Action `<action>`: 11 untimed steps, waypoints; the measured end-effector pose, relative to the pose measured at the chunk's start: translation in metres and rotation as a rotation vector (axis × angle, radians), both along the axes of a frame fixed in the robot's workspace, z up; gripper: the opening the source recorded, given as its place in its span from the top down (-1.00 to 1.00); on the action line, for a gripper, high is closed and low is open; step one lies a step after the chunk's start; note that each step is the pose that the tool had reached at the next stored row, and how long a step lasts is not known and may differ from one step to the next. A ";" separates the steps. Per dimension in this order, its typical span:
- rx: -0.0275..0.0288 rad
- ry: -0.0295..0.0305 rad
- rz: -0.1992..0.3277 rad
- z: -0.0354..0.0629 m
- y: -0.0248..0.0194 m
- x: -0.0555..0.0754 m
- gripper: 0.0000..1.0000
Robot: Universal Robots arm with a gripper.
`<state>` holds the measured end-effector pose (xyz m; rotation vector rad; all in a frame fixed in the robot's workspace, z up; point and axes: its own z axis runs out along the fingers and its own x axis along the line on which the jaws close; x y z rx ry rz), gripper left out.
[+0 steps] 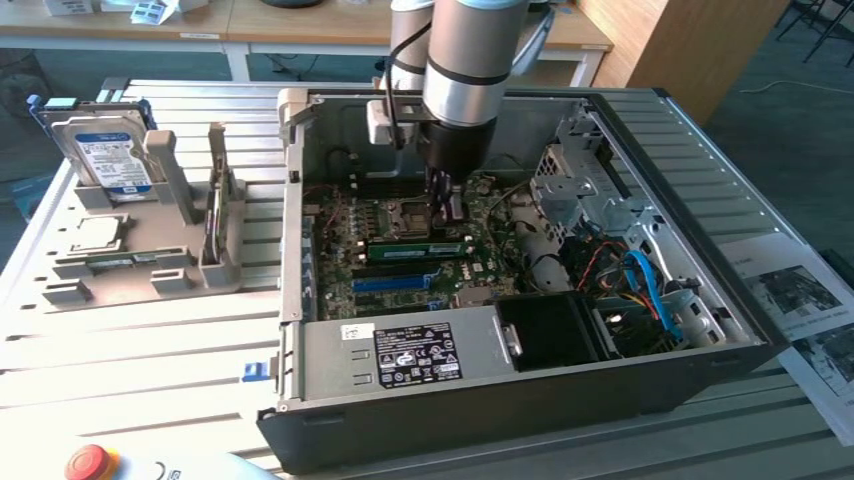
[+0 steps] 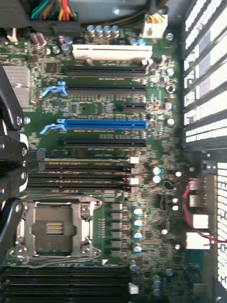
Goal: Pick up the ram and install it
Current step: 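Press down the ram until it locks into place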
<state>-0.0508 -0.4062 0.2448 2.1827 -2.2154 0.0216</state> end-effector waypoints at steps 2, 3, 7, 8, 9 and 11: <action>0.0000 -0.0004 0.000 0.0000 0.0000 -0.005 0.80; 0.0000 -0.0006 0.000 0.0000 0.0000 -0.007 0.80; 0.0000 -0.0015 0.000 -0.0001 0.0000 -0.016 0.80; 0.0000 -0.0016 0.000 -0.0002 0.0000 -0.019 0.80; 0.0000 -0.0018 0.000 -0.0002 0.0000 -0.021 0.80; 0.0000 -0.0020 0.000 -0.0002 0.0000 -0.026 0.80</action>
